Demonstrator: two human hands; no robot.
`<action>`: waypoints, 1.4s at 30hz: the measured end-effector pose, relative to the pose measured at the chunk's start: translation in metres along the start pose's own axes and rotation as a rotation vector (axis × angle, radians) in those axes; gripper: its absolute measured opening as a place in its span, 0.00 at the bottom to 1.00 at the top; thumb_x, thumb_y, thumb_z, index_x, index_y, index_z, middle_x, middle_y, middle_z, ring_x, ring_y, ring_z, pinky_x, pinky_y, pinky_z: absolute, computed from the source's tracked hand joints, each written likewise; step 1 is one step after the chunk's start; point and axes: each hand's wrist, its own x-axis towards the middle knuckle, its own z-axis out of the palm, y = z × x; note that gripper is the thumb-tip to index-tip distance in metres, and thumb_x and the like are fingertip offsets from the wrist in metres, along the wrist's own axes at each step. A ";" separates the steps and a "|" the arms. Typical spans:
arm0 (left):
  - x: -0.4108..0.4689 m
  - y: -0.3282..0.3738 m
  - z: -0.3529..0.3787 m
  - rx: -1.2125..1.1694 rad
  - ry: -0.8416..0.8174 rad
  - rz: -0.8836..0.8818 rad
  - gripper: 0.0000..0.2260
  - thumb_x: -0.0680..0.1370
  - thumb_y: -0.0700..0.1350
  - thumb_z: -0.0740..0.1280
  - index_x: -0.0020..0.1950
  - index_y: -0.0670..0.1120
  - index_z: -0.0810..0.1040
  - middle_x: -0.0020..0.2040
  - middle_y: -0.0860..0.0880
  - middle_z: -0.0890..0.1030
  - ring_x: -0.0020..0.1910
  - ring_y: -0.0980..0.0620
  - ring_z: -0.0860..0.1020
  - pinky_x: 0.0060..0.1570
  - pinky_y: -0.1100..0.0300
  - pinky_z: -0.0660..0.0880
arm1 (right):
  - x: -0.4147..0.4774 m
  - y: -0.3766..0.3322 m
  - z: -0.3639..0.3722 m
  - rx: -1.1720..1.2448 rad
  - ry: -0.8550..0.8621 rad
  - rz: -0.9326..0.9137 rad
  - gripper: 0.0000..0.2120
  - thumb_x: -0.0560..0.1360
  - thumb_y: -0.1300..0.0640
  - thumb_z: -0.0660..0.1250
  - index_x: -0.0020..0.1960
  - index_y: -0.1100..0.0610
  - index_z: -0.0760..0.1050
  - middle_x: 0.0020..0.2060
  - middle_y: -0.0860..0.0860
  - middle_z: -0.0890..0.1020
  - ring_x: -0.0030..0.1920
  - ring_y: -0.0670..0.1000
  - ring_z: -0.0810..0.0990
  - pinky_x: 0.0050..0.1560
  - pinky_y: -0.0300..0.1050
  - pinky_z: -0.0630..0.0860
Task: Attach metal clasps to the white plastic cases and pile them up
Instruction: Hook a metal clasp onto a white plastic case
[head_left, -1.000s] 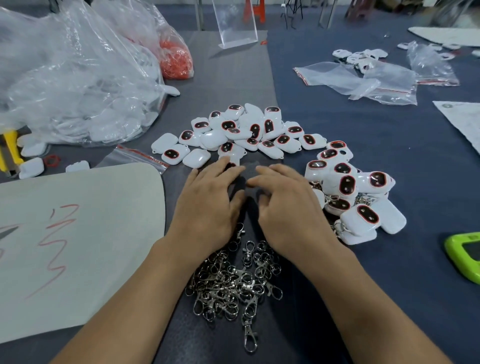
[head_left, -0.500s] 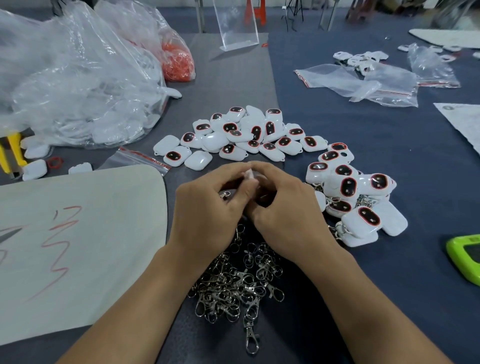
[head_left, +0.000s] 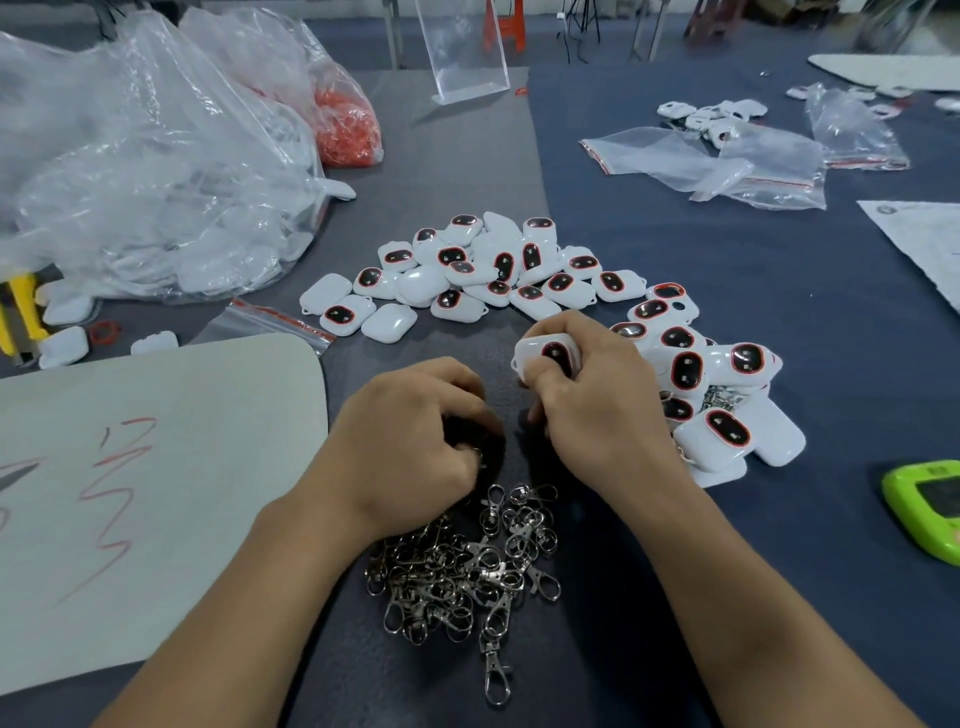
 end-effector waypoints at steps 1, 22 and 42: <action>0.001 -0.003 -0.003 -0.019 -0.024 -0.004 0.17 0.64 0.45 0.65 0.46 0.60 0.87 0.52 0.64 0.79 0.53 0.60 0.79 0.55 0.56 0.76 | 0.000 0.000 0.000 -0.005 -0.006 -0.003 0.05 0.79 0.56 0.67 0.48 0.47 0.78 0.32 0.46 0.82 0.34 0.48 0.81 0.37 0.44 0.76; 0.004 -0.013 -0.013 -0.102 -0.299 0.146 0.14 0.69 0.45 0.76 0.44 0.66 0.86 0.61 0.65 0.77 0.63 0.65 0.70 0.63 0.74 0.61 | 0.000 0.001 0.001 0.042 -0.052 -0.047 0.08 0.77 0.60 0.68 0.46 0.47 0.80 0.29 0.41 0.80 0.28 0.44 0.76 0.34 0.42 0.74; 0.005 -0.006 0.012 -0.651 0.306 -0.203 0.07 0.70 0.43 0.76 0.43 0.55 0.87 0.38 0.57 0.86 0.40 0.58 0.85 0.42 0.65 0.80 | -0.012 -0.006 0.004 0.541 -0.327 0.141 0.14 0.69 0.65 0.70 0.52 0.54 0.79 0.34 0.55 0.82 0.34 0.53 0.81 0.34 0.43 0.78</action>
